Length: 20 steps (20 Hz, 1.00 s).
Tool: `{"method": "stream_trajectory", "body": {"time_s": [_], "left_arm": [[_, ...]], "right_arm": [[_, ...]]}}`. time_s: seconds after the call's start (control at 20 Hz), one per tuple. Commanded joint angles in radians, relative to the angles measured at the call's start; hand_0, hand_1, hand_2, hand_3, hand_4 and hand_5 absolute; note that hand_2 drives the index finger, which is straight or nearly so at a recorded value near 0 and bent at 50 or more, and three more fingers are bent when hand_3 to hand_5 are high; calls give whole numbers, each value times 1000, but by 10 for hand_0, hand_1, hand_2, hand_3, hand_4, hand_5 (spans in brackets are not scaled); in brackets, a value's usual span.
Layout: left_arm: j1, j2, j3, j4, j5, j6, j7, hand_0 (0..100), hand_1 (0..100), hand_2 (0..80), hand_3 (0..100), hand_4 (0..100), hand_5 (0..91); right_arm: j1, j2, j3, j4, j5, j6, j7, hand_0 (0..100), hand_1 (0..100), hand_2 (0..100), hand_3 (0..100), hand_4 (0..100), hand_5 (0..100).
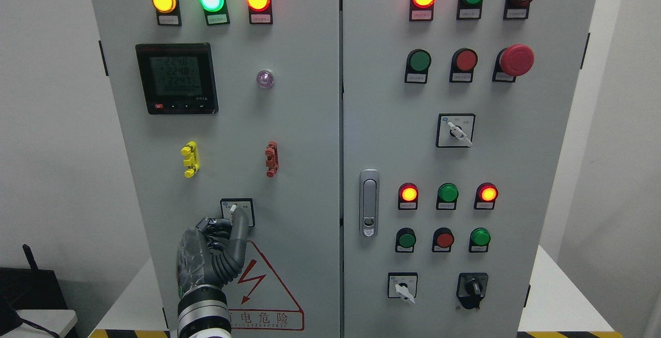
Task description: Turn on light switch 1
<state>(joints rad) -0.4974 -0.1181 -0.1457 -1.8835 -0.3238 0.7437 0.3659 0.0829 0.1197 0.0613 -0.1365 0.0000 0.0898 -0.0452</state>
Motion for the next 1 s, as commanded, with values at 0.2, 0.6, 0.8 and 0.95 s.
{"method": "stream_trajectory", "body": {"time_s": [0.2, 0.6, 0.8, 0.95], "left_arm": [[-3, 0, 0, 3, 0, 0, -1, 453, 308, 419, 708, 814, 853], [-3, 0, 0, 3, 3, 0, -2, 471, 292, 423, 749, 834, 855], [-6, 0, 0, 3, 3, 0, -2, 484, 287, 424, 767, 847, 856], [-6, 0, 0, 3, 5, 0, -4, 496, 283, 426, 781, 855, 857]], "right_arm": [[0, 0, 0, 0, -17, 1, 1, 120, 389, 0, 0, 0, 0], [0, 0, 0, 0, -18, 1, 1, 120, 389, 0, 0, 0, 0], [0, 0, 0, 0, -17, 1, 1, 120, 389, 0, 0, 0, 0], [0, 0, 0, 0, -18, 1, 1, 120, 389, 0, 0, 0, 0]]}}
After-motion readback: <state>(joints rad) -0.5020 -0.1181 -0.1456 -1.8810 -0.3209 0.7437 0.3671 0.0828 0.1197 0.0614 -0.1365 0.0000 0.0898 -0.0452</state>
